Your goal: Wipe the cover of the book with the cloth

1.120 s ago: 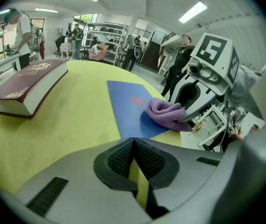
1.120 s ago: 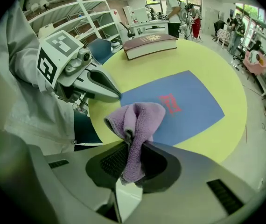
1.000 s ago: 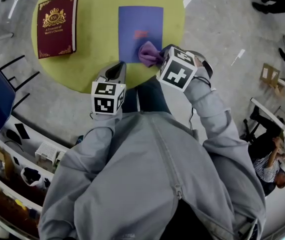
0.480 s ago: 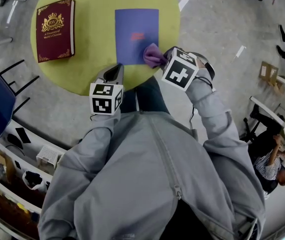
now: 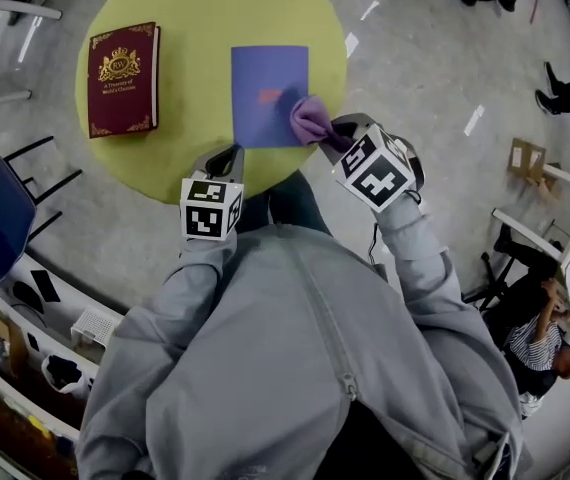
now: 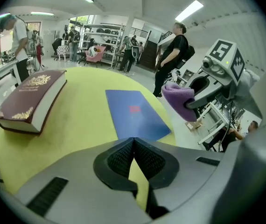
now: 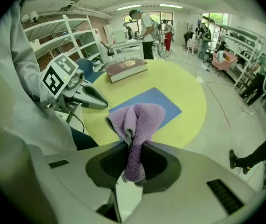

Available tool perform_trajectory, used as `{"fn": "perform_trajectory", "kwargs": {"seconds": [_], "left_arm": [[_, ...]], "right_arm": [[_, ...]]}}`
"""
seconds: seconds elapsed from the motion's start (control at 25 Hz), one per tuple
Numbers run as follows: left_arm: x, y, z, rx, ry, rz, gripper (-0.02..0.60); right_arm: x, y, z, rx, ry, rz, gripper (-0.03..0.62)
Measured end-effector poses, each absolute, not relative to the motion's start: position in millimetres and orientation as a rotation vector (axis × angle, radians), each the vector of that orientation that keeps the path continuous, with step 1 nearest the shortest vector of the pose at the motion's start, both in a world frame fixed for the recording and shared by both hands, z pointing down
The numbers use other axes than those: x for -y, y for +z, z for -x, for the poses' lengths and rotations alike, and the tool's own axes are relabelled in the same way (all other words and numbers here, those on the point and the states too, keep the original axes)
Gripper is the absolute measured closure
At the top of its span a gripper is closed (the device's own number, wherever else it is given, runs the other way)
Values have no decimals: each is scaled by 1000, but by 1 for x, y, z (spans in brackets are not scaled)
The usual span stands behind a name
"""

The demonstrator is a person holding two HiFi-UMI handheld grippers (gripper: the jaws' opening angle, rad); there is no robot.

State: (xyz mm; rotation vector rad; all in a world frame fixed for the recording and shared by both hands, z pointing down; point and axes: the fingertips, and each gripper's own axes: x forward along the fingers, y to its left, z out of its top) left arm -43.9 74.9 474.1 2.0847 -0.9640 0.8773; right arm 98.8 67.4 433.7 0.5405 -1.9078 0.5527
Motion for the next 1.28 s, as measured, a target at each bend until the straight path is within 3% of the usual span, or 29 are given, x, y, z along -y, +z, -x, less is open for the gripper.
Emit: {"fn": "perform_trajectory", "kwargs": {"seconds": [0.8,1.28], "left_arm": [[-4,173,33,1379,351,-2597,565],[-34,84,35,1565,54,-2700,563]], "right_arm": [[-10,144,-94,2374,49,-1563,507],[-41,75,-87,2514,-148,-1781,507]]}}
